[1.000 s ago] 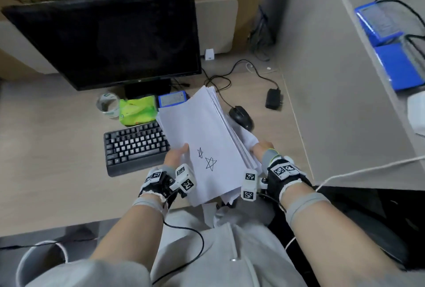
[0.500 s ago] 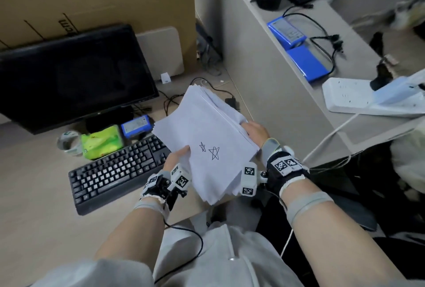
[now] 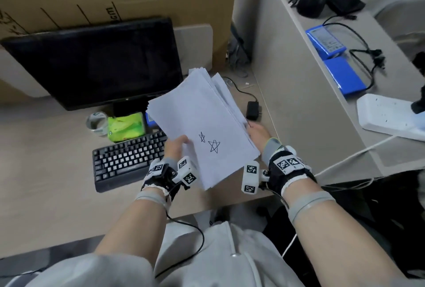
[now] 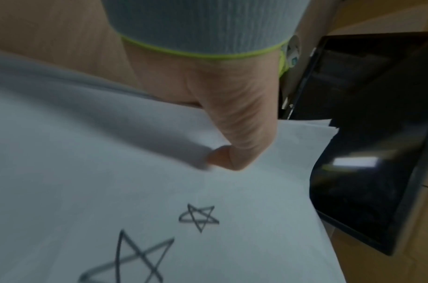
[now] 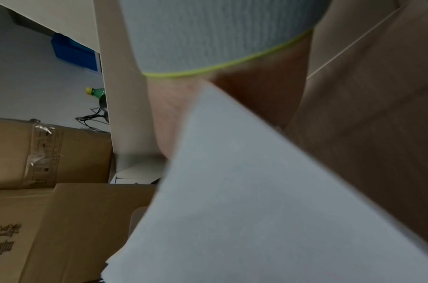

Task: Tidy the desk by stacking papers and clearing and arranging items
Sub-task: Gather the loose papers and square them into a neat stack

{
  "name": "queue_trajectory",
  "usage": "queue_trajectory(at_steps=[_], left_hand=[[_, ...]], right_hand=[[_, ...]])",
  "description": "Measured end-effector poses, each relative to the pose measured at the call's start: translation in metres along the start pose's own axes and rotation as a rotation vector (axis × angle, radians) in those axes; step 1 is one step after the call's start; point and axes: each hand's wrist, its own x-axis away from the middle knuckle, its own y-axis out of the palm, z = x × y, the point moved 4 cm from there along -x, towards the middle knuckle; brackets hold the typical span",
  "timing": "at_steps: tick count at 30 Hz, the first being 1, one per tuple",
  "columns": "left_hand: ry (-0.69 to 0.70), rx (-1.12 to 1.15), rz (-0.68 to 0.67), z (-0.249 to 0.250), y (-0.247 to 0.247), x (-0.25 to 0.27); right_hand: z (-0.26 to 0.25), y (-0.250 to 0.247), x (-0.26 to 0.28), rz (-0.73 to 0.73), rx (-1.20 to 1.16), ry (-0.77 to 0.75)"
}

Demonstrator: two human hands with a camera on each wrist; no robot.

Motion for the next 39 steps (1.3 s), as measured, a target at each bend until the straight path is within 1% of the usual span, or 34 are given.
queue_trajectory(at_steps=[2, 4, 6, 8, 9, 11, 12, 14, 15, 17, 21, 23, 26, 28, 30, 33, 35, 37, 39], left_hand=[[0.132, -0.012, 0.118, 0.010, -0.009, -0.003], [0.190, 0.011, 0.202, 0.015, -0.020, -0.005], [0.194, -0.079, 0.217, 0.018, -0.028, -0.003], [0.214, -0.154, 0.222, 0.018, -0.040, 0.002], [0.218, -0.138, 0.239, 0.019, -0.048, 0.005], [0.252, -0.078, 0.286, 0.019, -0.070, 0.013], [0.264, -0.022, 0.315, 0.020, -0.084, 0.018], [0.264, 0.071, 0.363, 0.020, -0.101, 0.024], [0.264, 0.118, 0.411, 0.020, -0.118, 0.030], [0.258, 0.188, 0.438, 0.021, -0.134, 0.035], [0.242, 0.298, 0.522, 0.014, -0.204, 0.040], [0.241, 0.318, 0.529, 0.013, -0.219, 0.041], [0.243, 0.357, 0.574, 0.011, -0.266, 0.047], [0.249, 0.359, 0.610, 0.007, -0.305, 0.045], [0.271, 0.387, 0.626, 0.003, -0.355, 0.038], [0.299, 0.376, 0.657, 0.004, -0.395, 0.036], [0.321, 0.438, 0.660, 0.002, -0.445, 0.034], [0.305, 0.450, 0.653, 0.003, -0.489, 0.031], [0.287, 0.469, 0.647, 0.004, -0.514, 0.029]], right_hand=[[0.004, 0.004, -0.001, 0.006, -0.110, 0.006], [0.000, 0.013, 0.005, -0.025, -0.163, 0.040], [-0.005, 0.026, 0.007, -0.089, -0.102, 0.006], [-0.010, 0.042, 0.007, -0.139, 0.081, -0.099], [-0.012, 0.052, 0.007, -0.162, 0.181, -0.150], [-0.015, 0.076, 0.009, -0.209, 0.293, -0.181], [-0.016, 0.092, 0.010, -0.237, 0.314, -0.163], [-0.019, 0.112, 0.014, -0.245, 0.328, -0.128], [-0.022, 0.131, 0.017, -0.258, 0.323, -0.146], [-0.027, 0.148, 0.023, -0.278, 0.296, -0.163], [-0.037, 0.214, 0.045, -0.375, 0.347, -0.198], [-0.035, 0.232, 0.045, -0.386, 0.346, -0.208], [-0.037, 0.282, 0.060, -0.392, 0.351, -0.232], [-0.038, 0.325, 0.072, -0.390, 0.356, -0.268], [-0.038, 0.379, 0.085, -0.372, 0.359, -0.295], [-0.041, 0.424, 0.108, -0.320, 0.320, -0.341], [-0.041, 0.471, 0.131, -0.306, 0.321, -0.387], [-0.041, 0.512, 0.149, -0.290, 0.340, -0.410], [-0.044, 0.534, 0.159, -0.288, 0.354, -0.403]])
